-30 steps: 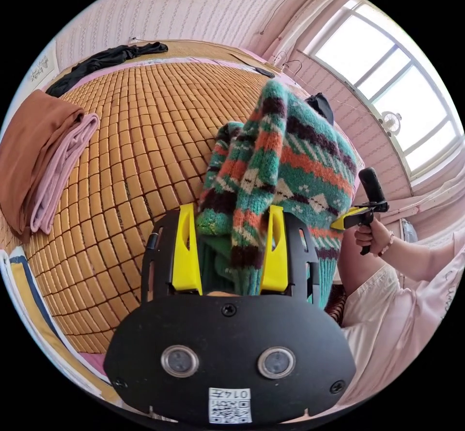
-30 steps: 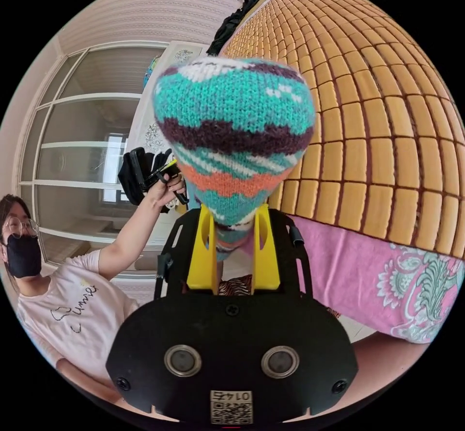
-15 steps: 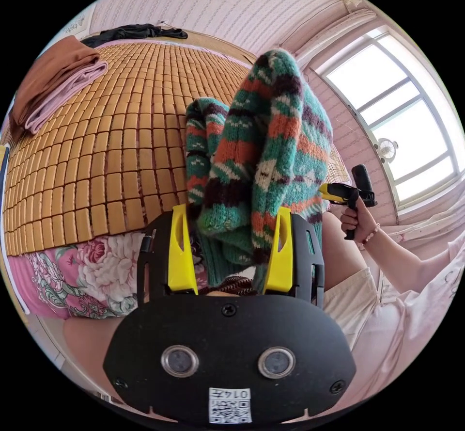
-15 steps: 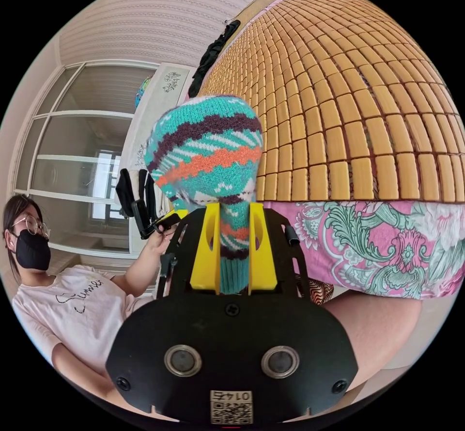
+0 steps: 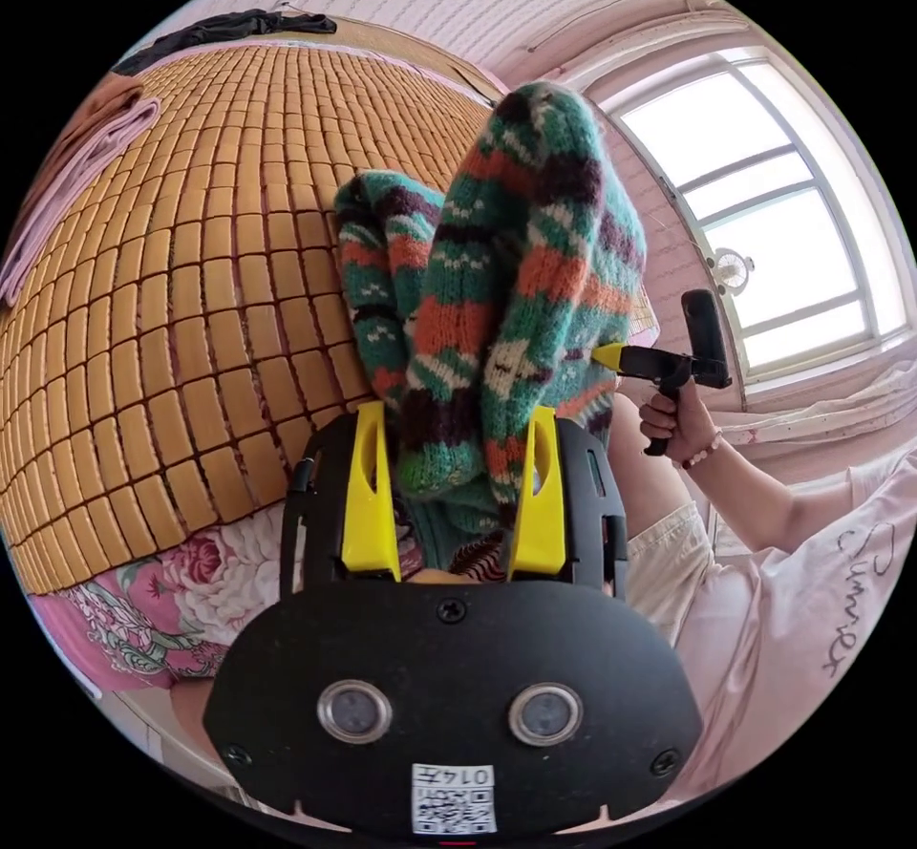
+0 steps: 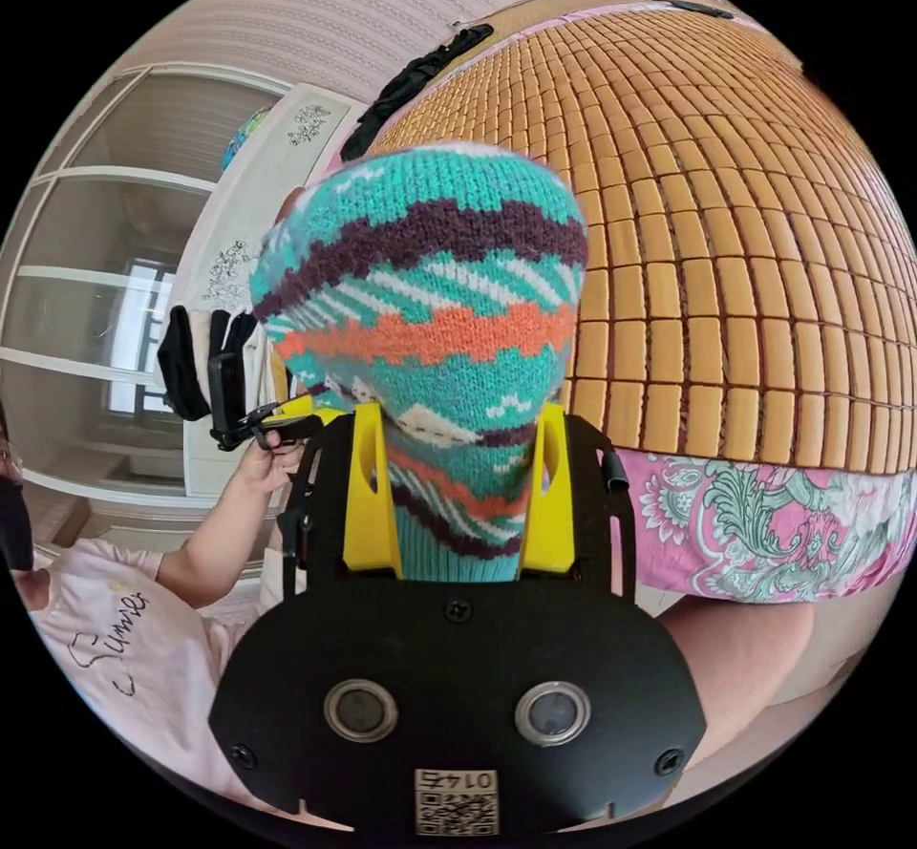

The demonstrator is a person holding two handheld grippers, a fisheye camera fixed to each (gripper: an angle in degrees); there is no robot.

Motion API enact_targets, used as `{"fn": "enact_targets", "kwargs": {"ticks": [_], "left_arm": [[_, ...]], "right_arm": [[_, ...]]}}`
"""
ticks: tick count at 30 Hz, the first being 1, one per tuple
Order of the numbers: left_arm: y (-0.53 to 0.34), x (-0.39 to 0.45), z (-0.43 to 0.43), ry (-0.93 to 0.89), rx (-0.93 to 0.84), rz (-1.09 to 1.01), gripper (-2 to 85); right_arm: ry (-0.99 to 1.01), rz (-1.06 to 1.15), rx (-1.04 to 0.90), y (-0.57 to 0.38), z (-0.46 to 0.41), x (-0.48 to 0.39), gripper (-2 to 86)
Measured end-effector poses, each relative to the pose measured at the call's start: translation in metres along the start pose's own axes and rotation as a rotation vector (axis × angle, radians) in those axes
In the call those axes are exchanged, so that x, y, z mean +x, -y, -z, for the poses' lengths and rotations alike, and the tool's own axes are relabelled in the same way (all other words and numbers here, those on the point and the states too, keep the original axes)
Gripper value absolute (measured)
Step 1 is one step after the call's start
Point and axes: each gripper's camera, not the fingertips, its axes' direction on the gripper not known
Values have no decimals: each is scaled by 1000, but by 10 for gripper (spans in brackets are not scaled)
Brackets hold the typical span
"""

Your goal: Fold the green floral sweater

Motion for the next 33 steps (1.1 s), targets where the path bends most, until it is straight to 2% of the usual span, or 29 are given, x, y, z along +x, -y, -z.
{"fn": "enact_targets", "kwargs": {"ticks": [3, 6, 10, 12, 14, 16, 19, 21, 24, 26, 29, 33], "left_arm": [[-11, 5, 7, -8, 54, -27, 152], [-21, 10, 18, 21, 97, -13, 131], [-48, 11, 46, 19, 241, 23, 96], [-68, 7, 72, -69, 376, 47, 83], [-75, 9, 84, -1, 397, 81, 82], [-78, 3, 84, 78, 359, 147, 84], [-87, -20, 80, 61, 333, 268, 105], [-90, -22, 83, 96, 343, 264, 134], [-87, -23, 79, 129, 318, 237, 179], [-86, -27, 77, 134, 322, 214, 195], [-80, -42, 69, -5, 305, 203, 206], [-77, -50, 66, -19, 301, 196, 208]], "right_arm": [[50, 25, -36, -1, -8, 0, 191], [-29, 121, -84, -3, -17, -28, 165], [-246, 383, -124, -6, -37, -113, 139], [-258, 510, -121, -5, -46, -150, 132], [-291, 612, -136, 8, -64, -192, 127], [-365, 609, -175, 24, -86, -207, 128], [-439, 508, -221, 48, -116, -191, 140], [-416, 403, -220, 57, -122, -165, 151], [-265, 224, -181, 66, -117, -118, 162], [-72, 135, -176, 71, -118, -84, 164], [45, 152, -165, 75, -118, -64, 164], [167, 153, -159, 83, -117, -42, 162]]}}
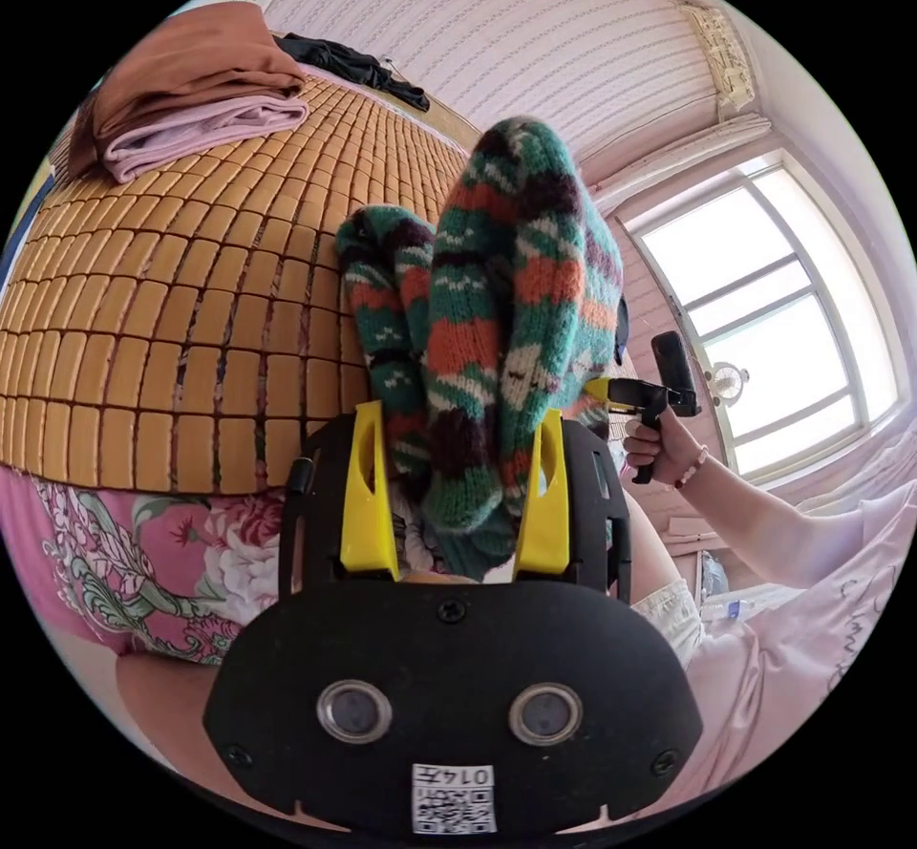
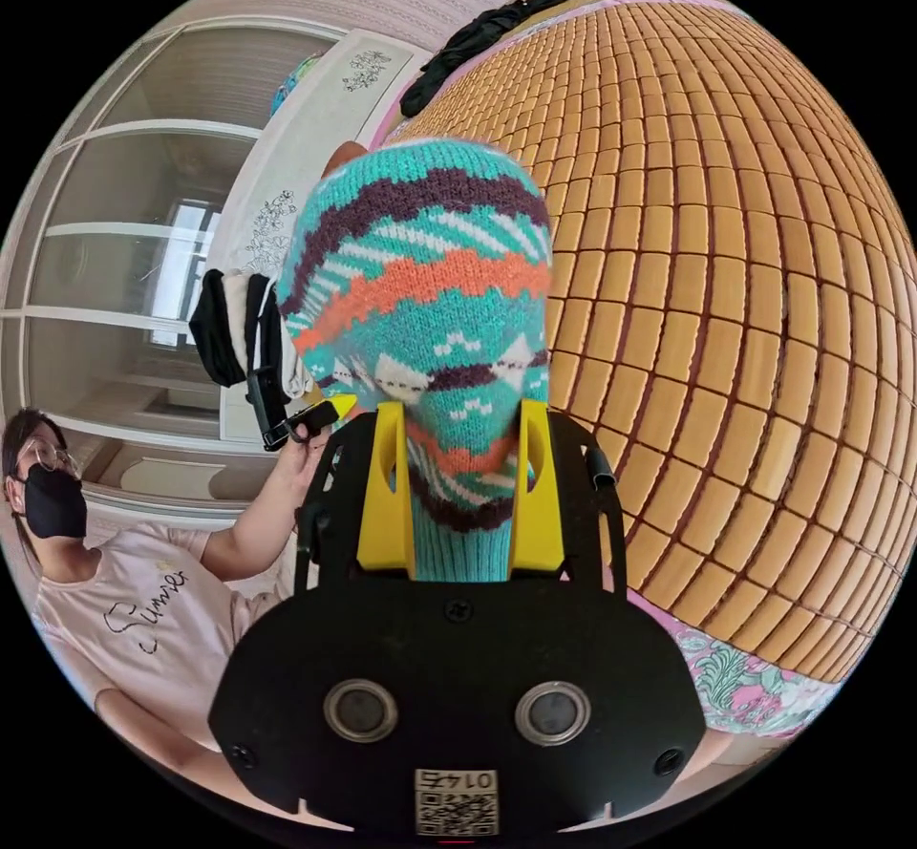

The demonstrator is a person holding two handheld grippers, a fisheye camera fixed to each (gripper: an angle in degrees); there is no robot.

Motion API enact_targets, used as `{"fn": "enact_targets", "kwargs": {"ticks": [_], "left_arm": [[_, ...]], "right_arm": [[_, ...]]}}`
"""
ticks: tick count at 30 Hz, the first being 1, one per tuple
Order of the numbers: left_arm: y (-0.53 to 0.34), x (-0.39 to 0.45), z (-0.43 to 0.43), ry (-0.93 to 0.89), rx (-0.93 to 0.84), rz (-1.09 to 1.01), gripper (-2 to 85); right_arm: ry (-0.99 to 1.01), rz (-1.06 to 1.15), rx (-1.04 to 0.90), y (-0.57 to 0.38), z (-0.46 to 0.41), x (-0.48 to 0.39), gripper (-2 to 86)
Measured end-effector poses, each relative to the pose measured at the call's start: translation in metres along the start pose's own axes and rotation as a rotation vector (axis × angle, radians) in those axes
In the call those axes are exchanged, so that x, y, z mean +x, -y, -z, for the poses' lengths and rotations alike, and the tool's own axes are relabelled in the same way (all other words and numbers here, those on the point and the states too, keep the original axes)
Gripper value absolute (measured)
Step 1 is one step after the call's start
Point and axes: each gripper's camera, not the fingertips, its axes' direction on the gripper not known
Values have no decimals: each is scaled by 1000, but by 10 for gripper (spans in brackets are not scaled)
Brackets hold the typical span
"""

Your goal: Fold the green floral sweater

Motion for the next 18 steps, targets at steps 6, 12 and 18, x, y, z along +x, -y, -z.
{"fn": "enact_targets", "kwargs": {"ticks": [6, 12, 18], "left_arm": [[-13, 4, 3, 32, 69, 9, 218], [-18, 27, 4, 165, 64, -124, 235], [-22, 11, -12, -80, 36, -51, 171]], "right_arm": [[168, -26, 45, 0, 3, 33, 154], [190, -26, 66, 1, 0, 39, 149], [222, -35, 84, -2, -8, 45, 144]]}}
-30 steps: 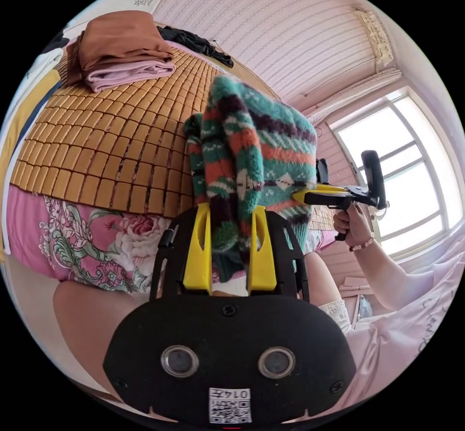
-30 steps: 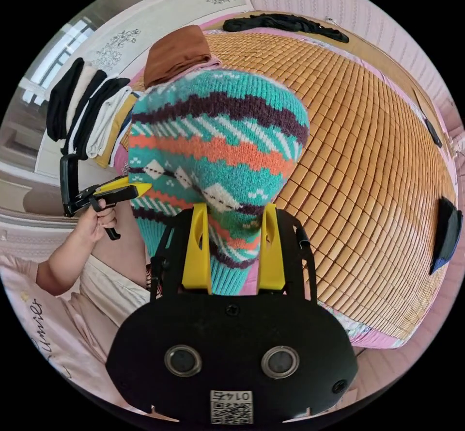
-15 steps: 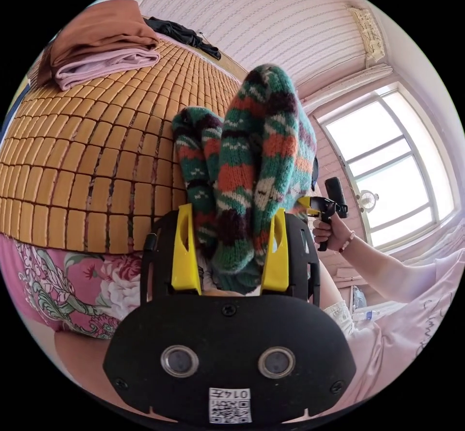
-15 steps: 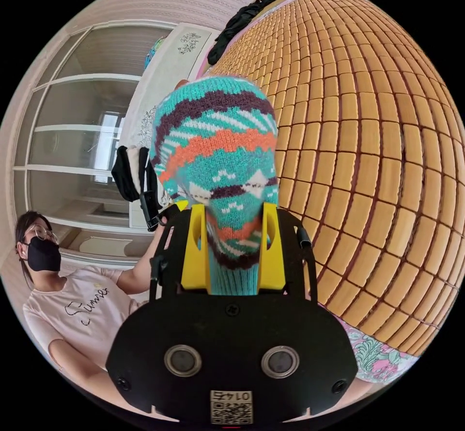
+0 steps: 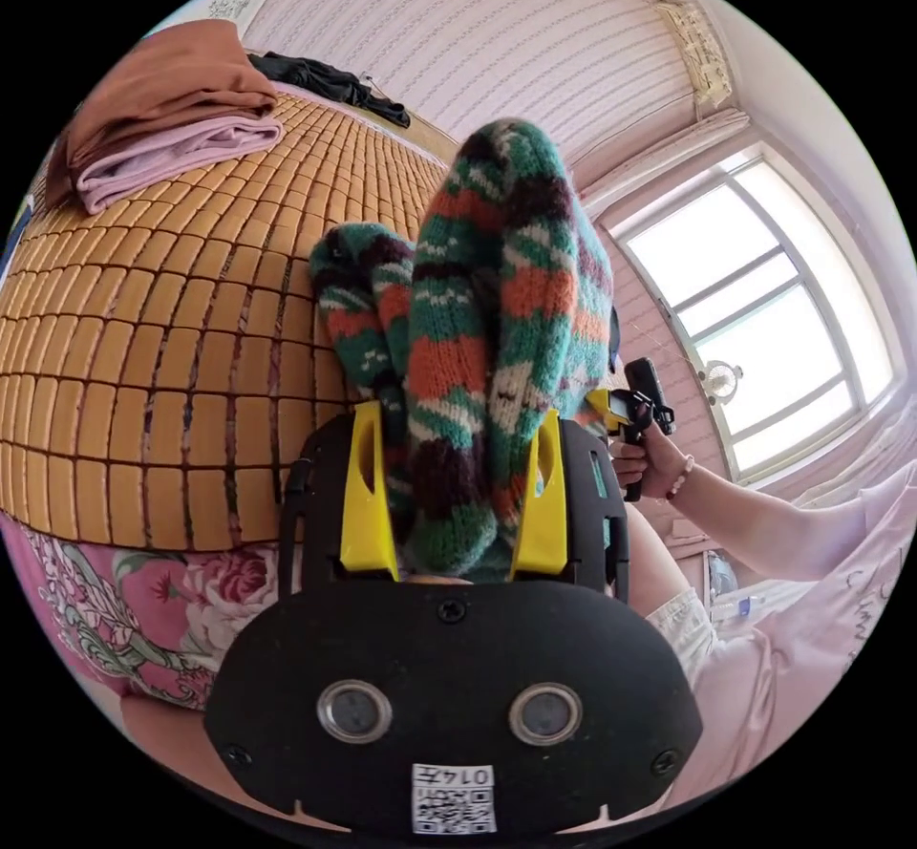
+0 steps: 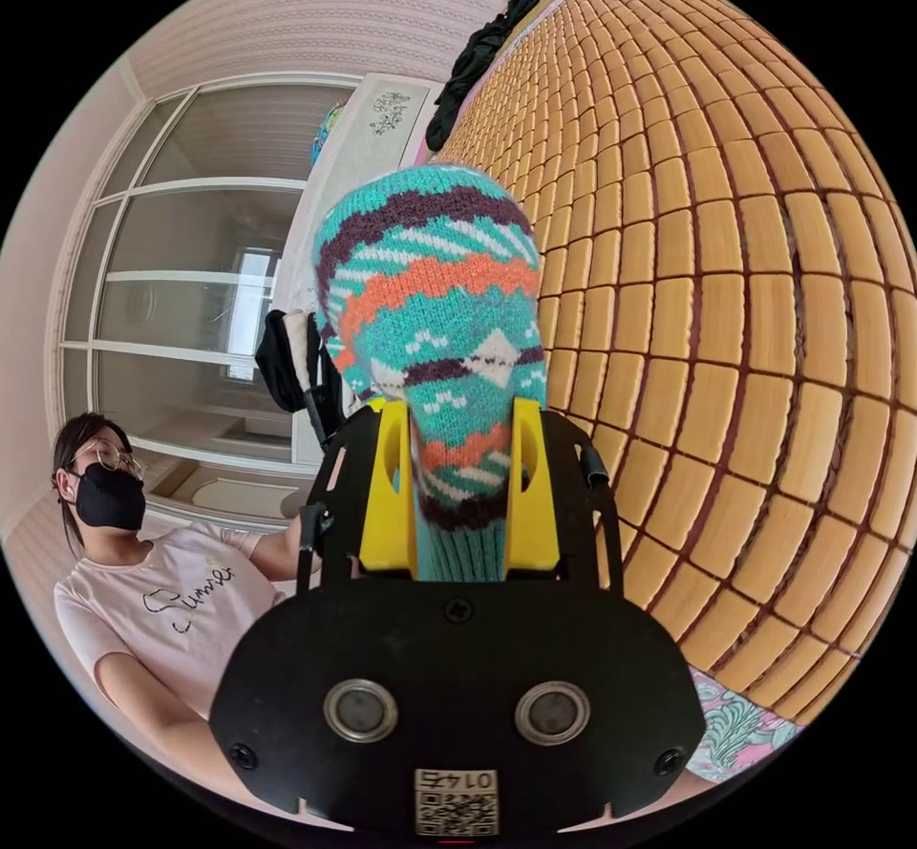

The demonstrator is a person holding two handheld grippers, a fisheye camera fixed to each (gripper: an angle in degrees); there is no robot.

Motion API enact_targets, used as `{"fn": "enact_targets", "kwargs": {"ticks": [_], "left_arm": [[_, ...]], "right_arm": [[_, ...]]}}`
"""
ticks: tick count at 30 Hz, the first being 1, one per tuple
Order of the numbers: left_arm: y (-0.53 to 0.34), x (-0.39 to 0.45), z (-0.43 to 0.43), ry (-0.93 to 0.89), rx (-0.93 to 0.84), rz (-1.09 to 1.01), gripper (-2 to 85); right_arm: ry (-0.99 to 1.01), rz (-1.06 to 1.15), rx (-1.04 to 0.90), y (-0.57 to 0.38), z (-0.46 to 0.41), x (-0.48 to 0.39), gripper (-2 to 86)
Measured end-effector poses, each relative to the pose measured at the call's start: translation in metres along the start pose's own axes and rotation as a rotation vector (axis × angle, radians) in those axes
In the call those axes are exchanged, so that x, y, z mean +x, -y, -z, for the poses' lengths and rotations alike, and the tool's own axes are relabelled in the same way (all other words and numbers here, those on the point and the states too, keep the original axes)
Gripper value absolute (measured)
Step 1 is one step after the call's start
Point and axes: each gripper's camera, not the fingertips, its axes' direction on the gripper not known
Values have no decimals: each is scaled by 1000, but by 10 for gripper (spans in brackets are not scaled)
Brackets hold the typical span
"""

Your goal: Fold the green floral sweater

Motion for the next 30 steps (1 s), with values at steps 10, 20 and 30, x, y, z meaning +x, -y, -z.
{"fn": "enact_targets", "kwargs": {"ticks": [10, 20, 30], "left_arm": [[-28, 18, 10, 5, 67, 73, 116], [8, 77, 128, 266, 437, -89, 118], [136, -35, 98, 795, 394, 234, 130]], "right_arm": [[-50, 279, -151, 6, -38, -93, 98], [182, 731, -268, 132, -136, -283, 99], [-332, 512, -268, 341, -363, -345, 92]]}}
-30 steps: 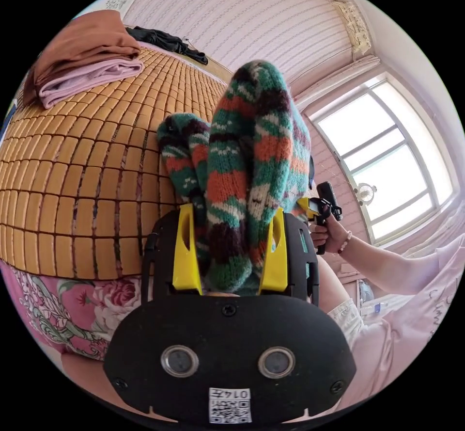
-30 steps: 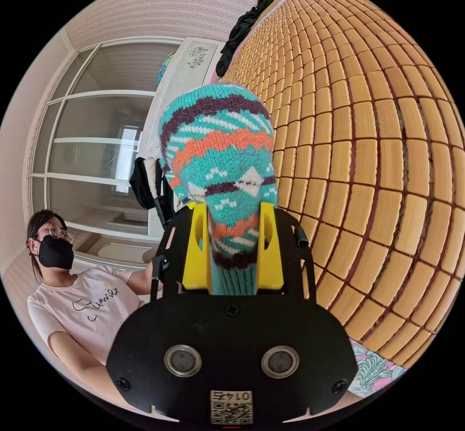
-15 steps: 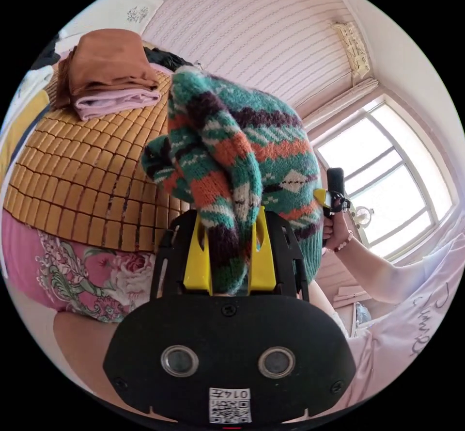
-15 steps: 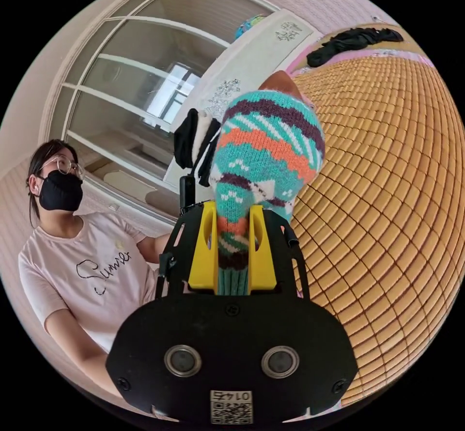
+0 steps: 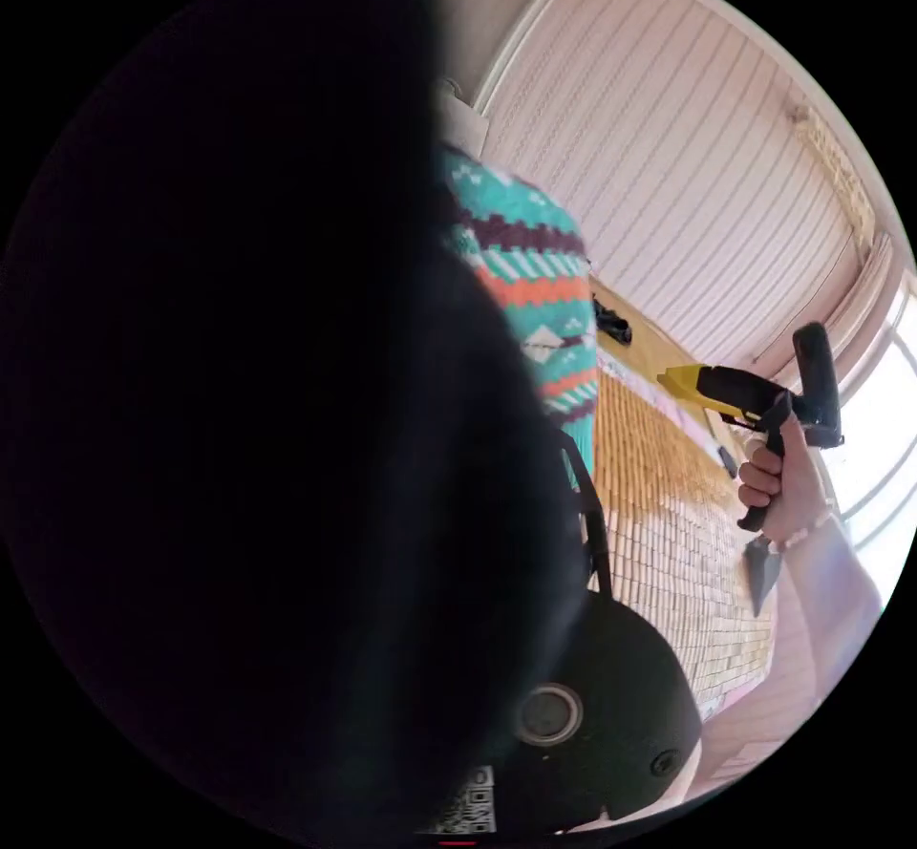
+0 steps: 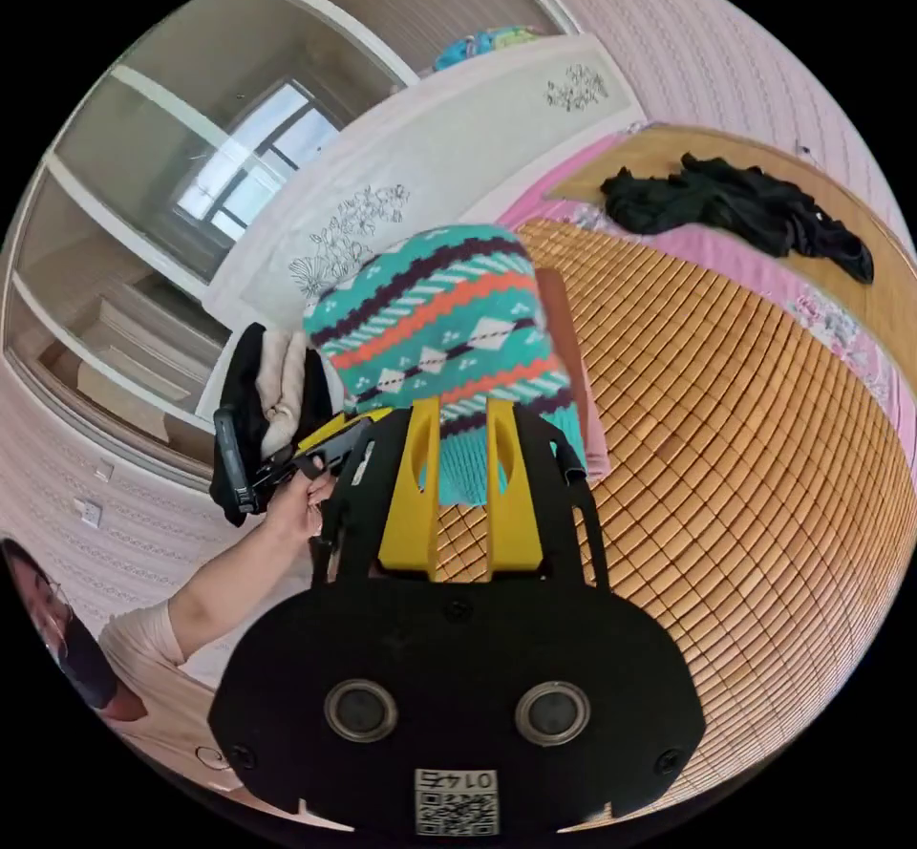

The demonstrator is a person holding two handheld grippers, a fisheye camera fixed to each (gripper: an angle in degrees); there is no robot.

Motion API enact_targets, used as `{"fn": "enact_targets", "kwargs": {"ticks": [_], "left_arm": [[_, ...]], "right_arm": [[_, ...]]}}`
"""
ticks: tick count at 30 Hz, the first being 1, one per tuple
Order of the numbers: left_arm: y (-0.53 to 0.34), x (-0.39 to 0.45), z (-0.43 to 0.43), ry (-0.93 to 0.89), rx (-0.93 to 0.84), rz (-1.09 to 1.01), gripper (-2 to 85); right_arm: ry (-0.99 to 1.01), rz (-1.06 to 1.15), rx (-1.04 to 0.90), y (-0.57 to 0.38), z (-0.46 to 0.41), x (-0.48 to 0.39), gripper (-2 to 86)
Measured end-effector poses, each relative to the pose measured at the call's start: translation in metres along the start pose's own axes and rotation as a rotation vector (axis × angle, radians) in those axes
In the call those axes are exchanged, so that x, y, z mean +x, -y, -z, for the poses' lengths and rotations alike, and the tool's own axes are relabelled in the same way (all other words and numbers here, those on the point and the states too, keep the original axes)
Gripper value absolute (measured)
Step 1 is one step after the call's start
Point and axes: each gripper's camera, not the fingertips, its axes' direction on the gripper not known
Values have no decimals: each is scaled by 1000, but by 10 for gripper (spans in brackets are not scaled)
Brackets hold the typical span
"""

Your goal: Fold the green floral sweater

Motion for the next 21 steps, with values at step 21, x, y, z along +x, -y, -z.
{"fn": "enact_targets", "kwargs": {"ticks": [21], "left_arm": [[-196, 75, -31, -164, 13, -109, 59]], "right_arm": [[-237, 242, -18, -162, 74, -68, 82]]}}
